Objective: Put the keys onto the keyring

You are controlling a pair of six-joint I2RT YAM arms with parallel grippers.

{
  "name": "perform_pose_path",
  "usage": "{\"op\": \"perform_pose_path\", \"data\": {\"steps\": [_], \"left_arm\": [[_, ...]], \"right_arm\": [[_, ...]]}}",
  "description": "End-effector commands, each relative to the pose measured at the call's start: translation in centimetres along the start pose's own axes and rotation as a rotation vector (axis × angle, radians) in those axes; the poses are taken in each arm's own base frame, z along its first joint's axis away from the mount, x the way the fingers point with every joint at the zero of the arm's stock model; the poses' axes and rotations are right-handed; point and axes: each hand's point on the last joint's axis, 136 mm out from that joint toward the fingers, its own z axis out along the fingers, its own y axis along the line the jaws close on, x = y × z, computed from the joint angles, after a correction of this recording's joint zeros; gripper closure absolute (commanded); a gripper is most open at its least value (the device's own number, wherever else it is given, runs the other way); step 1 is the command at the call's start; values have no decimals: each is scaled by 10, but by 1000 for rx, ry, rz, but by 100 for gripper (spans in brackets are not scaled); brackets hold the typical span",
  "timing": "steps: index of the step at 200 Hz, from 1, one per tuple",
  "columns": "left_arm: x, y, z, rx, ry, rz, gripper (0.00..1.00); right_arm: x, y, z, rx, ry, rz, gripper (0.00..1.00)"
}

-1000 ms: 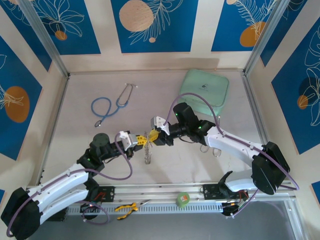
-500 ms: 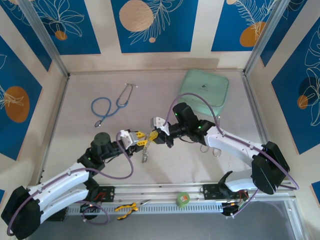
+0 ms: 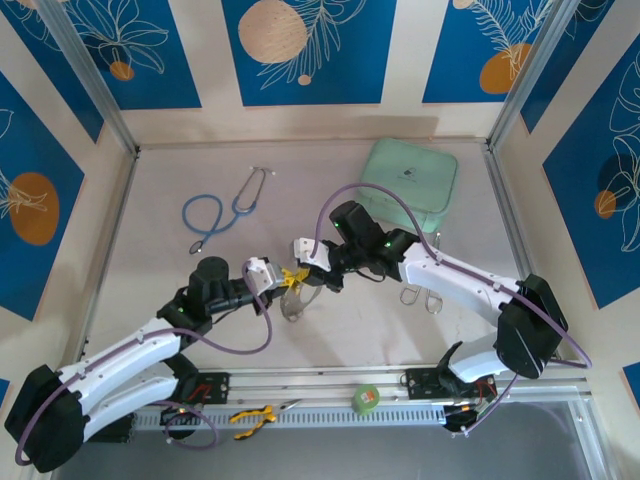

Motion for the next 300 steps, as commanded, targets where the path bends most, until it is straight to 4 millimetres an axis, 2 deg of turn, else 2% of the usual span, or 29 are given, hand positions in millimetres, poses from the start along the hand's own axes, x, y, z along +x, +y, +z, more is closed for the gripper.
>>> {"op": "perform_pose_path", "data": {"steps": [1, 5, 17, 25, 63, 101, 174, 202, 253, 300], "left_arm": [[-14, -6, 0, 47, -37, 15, 100], [-14, -6, 0, 46, -39, 16, 100], [-15, -5, -1, 34, -49, 15, 100], [-16, -3, -2, 19, -59, 11, 100], [-20, 7, -7, -54, -109, -29, 100], [-22, 7, -10, -64, -124, -41, 100], [-24, 4, -13, -54, -133, -39, 100], [-22, 4, -13, -53, -121, -34, 100], [-23, 4, -12, -51, -126, -30, 100], [-25, 2, -12, -39, -133, -29, 100]], "right_arm": [[-20, 6, -2, -16, -67, -32, 100], [-18, 4, -3, -6, -70, -22, 99], [-15, -3, -5, 37, -83, 15, 85], [-11, -6, -7, 61, -91, 44, 79], [13, -9, -5, 136, -99, 158, 70], [17, -6, 2, 158, -118, 191, 70], [9, -12, 13, 153, -132, 171, 72], [6, -9, 12, 138, -144, 162, 79], [2, -3, 6, 120, -170, 141, 72], [1, -1, -5, 110, -178, 122, 79]]}}
